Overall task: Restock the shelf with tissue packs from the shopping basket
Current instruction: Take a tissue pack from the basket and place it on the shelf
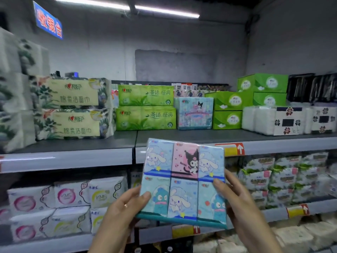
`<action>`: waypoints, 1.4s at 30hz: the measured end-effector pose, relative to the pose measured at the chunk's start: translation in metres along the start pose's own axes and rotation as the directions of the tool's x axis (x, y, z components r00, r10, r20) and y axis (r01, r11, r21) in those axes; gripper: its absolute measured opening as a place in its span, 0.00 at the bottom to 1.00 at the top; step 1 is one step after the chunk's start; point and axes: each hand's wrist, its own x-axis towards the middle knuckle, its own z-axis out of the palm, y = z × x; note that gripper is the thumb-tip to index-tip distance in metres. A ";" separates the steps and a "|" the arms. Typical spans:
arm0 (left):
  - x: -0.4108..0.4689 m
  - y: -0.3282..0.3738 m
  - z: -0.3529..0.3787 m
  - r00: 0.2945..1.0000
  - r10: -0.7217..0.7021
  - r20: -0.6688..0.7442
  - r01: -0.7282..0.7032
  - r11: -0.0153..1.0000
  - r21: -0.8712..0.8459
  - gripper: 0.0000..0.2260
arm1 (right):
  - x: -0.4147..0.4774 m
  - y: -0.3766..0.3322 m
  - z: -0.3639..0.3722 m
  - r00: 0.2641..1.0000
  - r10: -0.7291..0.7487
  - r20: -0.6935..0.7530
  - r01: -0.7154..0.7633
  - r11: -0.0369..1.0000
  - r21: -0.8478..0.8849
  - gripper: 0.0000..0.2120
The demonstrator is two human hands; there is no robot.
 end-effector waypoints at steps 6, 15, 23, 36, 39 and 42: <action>0.012 -0.003 -0.005 1.000 0.021 0.020 -0.021 1.000 -0.010 0.42 | 0.008 -0.002 0.008 0.999 -0.019 0.034 0.019 1.000 -0.001 0.33; 0.031 0.009 0.009 0.993 0.106 0.044 -0.106 0.994 0.008 0.38 | 0.028 -0.017 0.003 0.998 -0.055 -0.028 0.054 0.998 -0.031 0.20; 0.044 0.021 0.044 0.987 0.154 0.035 -0.154 0.988 0.000 0.18 | 0.059 -0.032 -0.024 0.995 -0.097 0.021 0.098 0.994 -0.047 0.21; 0.092 0.029 0.150 0.961 0.276 0.007 -0.276 0.958 0.082 0.19 | 0.142 -0.082 -0.103 0.975 -0.187 0.123 0.194 0.980 -0.048 0.50; 0.109 0.033 0.170 0.952 0.306 -0.026 -0.302 0.948 0.104 0.19 | 0.166 -0.090 -0.120 0.960 -0.208 0.187 0.214 0.977 -0.012 0.47; 0.126 0.043 0.184 0.936 0.346 -0.059 -0.337 0.933 0.122 0.20 | 0.190 -0.098 -0.127 0.955 -0.197 0.220 0.197 0.980 0.024 0.47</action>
